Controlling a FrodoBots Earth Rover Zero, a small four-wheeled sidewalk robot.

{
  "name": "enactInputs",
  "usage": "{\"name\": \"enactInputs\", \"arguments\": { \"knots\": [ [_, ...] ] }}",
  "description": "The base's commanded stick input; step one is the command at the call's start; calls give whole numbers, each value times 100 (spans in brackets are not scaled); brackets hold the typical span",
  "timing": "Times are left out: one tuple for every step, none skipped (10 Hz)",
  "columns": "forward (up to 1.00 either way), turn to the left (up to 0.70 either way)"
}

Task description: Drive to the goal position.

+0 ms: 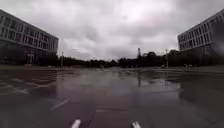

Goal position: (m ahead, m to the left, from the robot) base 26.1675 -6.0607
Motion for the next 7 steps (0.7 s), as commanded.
{"name": "enactInputs", "arguments": {
  "knots": [
    [100, 3],
    [100, 3],
    [100, 3],
    [100, 3],
    [100, 3],
    [100, 3],
    [100, 2]
  ]
}}
